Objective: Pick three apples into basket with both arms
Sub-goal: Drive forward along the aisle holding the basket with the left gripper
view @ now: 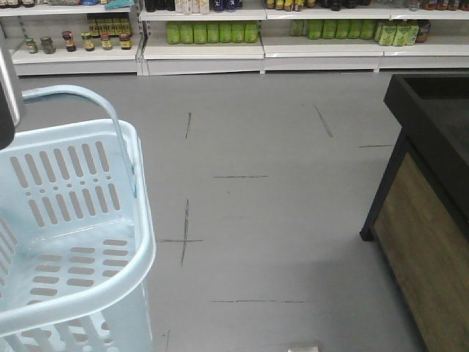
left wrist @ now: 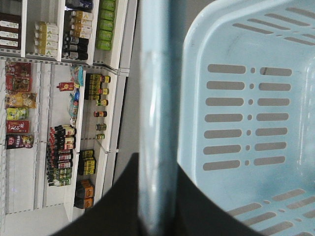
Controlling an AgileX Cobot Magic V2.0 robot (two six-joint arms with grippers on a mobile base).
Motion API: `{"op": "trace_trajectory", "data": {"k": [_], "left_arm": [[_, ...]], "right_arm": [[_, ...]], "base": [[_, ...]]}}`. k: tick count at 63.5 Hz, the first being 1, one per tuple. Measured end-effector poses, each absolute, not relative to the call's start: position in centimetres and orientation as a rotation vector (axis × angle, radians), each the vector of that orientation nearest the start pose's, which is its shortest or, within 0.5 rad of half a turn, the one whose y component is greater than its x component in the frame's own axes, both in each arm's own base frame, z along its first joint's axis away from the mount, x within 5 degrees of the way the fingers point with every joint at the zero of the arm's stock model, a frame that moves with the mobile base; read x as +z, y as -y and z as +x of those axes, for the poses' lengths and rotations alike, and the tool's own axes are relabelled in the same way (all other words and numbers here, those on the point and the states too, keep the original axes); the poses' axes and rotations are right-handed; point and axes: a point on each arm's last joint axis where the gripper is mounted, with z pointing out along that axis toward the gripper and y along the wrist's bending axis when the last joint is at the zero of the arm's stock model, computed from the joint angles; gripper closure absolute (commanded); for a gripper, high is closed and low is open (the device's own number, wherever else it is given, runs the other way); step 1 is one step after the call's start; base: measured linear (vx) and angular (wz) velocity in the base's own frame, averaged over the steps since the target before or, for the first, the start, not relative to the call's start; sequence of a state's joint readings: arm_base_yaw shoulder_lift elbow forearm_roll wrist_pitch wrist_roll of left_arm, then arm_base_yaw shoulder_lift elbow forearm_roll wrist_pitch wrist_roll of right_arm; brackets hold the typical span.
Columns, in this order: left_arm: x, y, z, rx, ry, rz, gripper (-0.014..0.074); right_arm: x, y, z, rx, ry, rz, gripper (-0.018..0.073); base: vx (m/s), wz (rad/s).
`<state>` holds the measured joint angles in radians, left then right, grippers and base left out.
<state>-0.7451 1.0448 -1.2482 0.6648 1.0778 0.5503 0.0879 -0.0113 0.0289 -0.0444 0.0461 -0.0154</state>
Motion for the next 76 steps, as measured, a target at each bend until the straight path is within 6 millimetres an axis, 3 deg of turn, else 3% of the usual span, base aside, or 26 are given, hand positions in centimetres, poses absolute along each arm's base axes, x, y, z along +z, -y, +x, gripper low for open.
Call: {"op": "trace_trajectory", "data": {"k": [76], "left_arm": [[43.14, 8.9, 16.94, 0.732, -1.72, 1.406, 0.0603]], "right_arm": [[19.99, -0.48, 5.66, 0.021, -1.543, -0.112, 0.0568]], "base": [[0.22, 0.06]]}}
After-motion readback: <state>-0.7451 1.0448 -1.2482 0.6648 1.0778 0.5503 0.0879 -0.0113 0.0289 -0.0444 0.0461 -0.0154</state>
